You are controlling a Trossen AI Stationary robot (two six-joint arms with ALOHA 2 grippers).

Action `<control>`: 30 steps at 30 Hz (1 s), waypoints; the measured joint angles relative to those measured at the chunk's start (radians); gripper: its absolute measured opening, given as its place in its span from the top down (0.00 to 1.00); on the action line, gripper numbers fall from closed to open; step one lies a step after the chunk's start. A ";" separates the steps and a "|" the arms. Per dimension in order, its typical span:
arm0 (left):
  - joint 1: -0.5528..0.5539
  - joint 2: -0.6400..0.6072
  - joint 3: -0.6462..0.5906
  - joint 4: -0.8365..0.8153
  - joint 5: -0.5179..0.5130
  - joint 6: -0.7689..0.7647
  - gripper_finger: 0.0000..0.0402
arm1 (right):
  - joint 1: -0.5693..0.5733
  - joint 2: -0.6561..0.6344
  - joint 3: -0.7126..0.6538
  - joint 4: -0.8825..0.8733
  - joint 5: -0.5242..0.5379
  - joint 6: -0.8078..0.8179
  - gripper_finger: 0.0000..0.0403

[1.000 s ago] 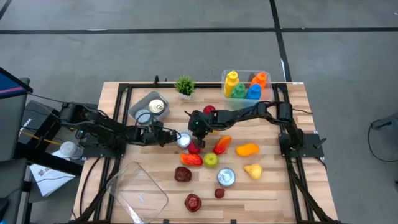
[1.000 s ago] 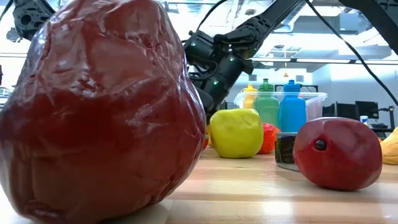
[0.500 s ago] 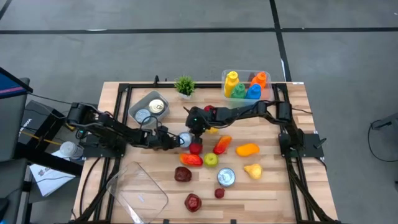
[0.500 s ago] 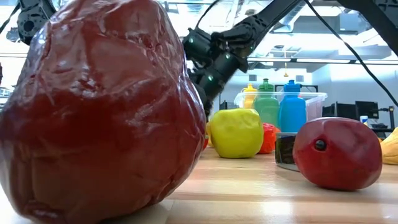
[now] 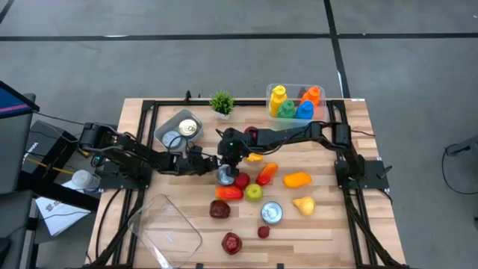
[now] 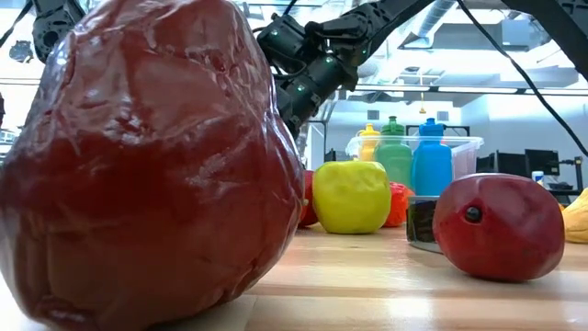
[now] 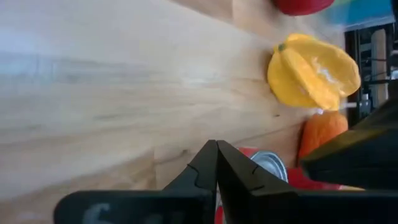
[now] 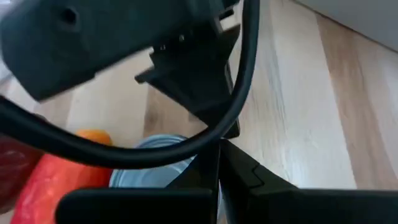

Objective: Pick & Place Food Item
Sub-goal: Put the red tuna can into the gray bin

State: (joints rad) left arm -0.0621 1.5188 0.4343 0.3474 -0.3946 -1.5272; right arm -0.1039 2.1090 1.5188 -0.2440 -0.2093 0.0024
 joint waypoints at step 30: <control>-0.142 -0.017 0.003 -0.053 0.202 -0.065 1.00 | 0.051 0.053 -0.021 -0.246 0.106 -0.029 1.00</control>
State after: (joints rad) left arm -0.2043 1.5017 0.4375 0.2947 -0.1930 -1.5917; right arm -0.0526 2.1620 1.4982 -0.4900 -0.1032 -0.0269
